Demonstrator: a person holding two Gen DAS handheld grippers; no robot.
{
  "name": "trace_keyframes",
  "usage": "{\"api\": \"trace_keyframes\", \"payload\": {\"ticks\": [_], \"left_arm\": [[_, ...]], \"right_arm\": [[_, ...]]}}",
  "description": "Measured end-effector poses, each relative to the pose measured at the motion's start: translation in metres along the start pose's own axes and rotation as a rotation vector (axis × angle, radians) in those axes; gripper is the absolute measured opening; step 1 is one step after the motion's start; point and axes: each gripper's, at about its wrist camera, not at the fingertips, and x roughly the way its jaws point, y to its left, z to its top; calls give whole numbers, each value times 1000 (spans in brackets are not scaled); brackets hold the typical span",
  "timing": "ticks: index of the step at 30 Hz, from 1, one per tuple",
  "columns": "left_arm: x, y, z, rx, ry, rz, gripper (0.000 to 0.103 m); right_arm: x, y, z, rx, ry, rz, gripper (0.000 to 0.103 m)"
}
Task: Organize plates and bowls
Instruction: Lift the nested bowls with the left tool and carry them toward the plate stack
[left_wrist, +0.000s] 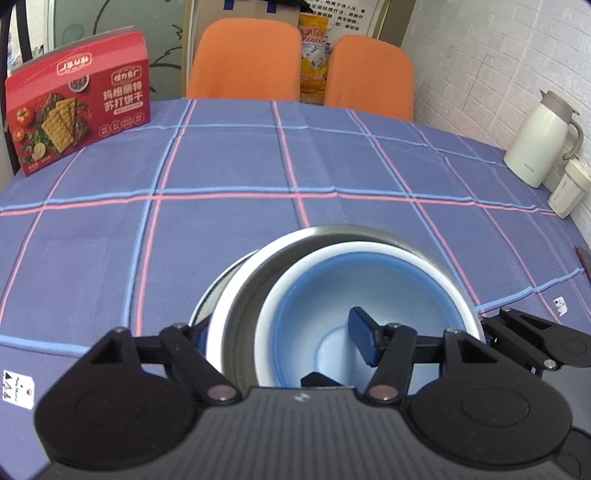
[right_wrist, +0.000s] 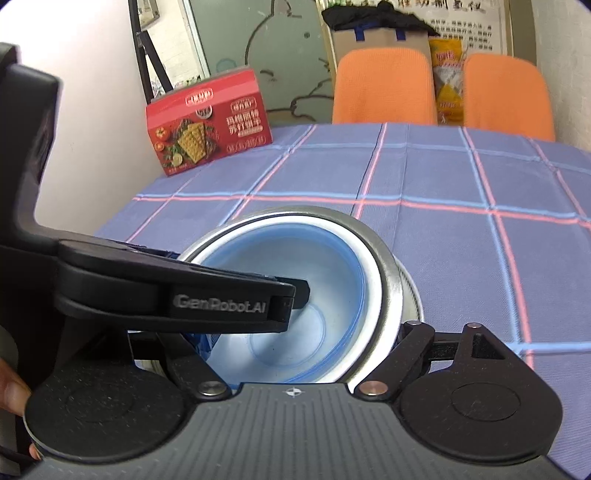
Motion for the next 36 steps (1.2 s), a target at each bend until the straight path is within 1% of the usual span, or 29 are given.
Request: {"api": "trace_keyframes", "payload": {"ticks": [3, 8, 10, 11, 12, 16, 17, 18, 21, 24, 26, 28, 29, 30, 33, 36], "left_arm": [[-2, 2, -1, 1, -5, 0, 63], [-2, 1, 1, 12, -9, 4, 64], [2, 0, 2, 13, 5, -13, 67], [3, 0, 2, 11, 4, -21, 72], [3, 0, 2, 11, 0, -24, 72], [-2, 2, 6, -2, -32, -25, 75], [-6, 3, 7, -2, -44, -29, 80], [-10, 3, 8, -2, -61, -34, 81], [-19, 1, 12, 6, -99, -27, 82], [-25, -2, 13, 10, -122, -12, 82], [-27, -4, 12, 8, -127, -20, 82], [-27, -5, 11, -1, -129, -25, 82], [-28, -6, 11, -3, -130, -24, 82], [-30, -7, 10, -3, -133, -21, 82], [-37, -8, 7, 11, -150, 0, 82], [-44, -8, 5, 20, -162, 21, 82]], "right_arm": [[4, -4, 1, 35, 12, 33, 70], [3, -6, 2, 34, 14, 45, 70], [3, -11, 1, 59, 23, 54, 70], [2, -12, 1, 63, 20, 55, 70], [1, -12, 1, 58, 21, 52, 70], [0, -13, 2, 50, 22, 48, 69], [-1, -16, 2, 64, 18, 51, 69], [-2, -18, 3, 80, 10, 48, 69], [-5, -23, 6, 111, -18, 51, 69], [-14, -31, 8, 145, -74, 21, 69], [-14, -35, 10, 157, -63, 35, 69], [-9, -28, 11, 106, -27, 27, 71], [-8, -25, 10, 86, -23, 20, 71], [-7, -23, 9, 83, -23, 20, 71], [-8, -25, 9, 88, -20, 59, 69], [-19, -34, 11, 112, -57, 25, 69]]}}
